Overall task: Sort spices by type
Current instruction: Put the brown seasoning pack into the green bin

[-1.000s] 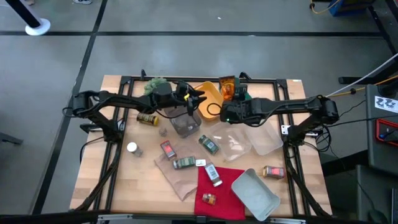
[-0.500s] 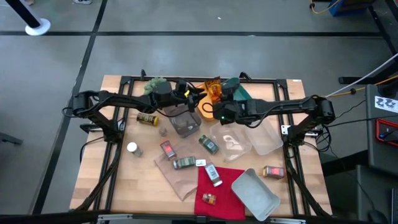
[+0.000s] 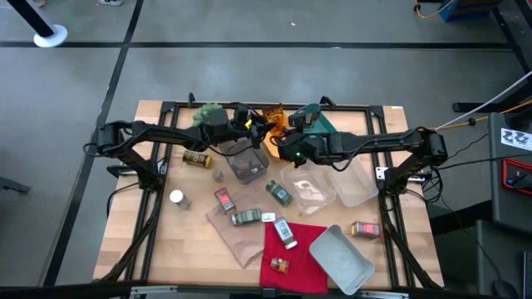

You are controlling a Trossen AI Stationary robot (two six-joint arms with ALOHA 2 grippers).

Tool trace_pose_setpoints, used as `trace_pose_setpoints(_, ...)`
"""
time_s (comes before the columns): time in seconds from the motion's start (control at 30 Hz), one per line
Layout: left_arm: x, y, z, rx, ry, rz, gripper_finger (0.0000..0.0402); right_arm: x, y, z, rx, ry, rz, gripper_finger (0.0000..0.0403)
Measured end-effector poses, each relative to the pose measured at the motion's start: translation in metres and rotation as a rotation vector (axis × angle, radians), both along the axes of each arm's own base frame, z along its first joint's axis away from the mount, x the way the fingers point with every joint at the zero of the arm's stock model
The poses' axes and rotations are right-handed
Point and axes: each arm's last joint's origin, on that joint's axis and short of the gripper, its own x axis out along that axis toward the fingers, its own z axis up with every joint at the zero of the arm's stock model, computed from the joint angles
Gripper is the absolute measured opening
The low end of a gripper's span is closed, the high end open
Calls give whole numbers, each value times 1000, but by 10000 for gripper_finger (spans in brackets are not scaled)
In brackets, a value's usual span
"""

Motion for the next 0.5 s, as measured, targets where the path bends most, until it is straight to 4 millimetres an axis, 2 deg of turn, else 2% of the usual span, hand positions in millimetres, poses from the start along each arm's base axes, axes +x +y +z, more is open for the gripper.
trace_pose_setpoints(0.27,0,0,0,77,29,2,160,2,2,0,50,-2,77,10)
trace_pose_setpoints(0.37,0,0,0,93,39,2,130,2,2,0,52,-1,79,16)
trace_pose_setpoints(0.5,0,0,0,103,43,2,63,2,2,0,55,-2,83,15)
